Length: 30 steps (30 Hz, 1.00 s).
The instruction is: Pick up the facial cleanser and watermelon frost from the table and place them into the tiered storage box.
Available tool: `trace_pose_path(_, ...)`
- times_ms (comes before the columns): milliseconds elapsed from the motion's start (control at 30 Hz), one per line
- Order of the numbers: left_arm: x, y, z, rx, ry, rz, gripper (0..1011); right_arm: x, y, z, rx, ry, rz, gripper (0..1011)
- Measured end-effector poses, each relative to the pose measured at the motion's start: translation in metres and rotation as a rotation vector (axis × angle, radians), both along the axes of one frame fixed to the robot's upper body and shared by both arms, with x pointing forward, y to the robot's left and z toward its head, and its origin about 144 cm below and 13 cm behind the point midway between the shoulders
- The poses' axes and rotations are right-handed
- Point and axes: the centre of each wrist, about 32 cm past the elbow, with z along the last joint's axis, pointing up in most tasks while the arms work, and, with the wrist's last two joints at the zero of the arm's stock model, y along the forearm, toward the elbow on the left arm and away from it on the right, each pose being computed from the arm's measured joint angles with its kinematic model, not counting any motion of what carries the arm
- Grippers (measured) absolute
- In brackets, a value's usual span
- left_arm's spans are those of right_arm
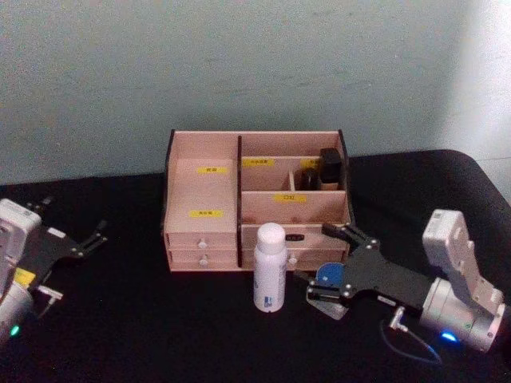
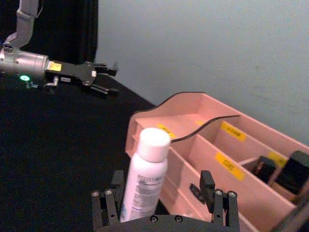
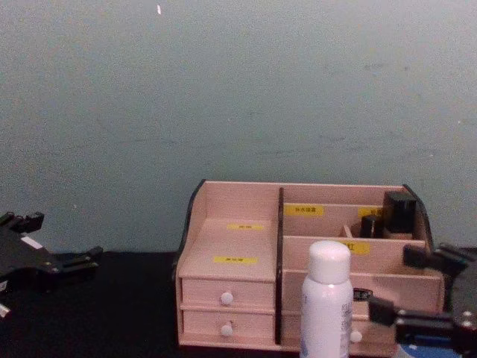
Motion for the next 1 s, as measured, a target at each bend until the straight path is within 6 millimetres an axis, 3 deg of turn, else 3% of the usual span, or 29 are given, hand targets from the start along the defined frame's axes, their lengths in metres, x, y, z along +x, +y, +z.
trace_pose_path(1000,0.0,0.0,0.0,0.0,0.0,0.0,1001,0.035,0.04,-0.014,-0.009,0.138,0.043,1003)
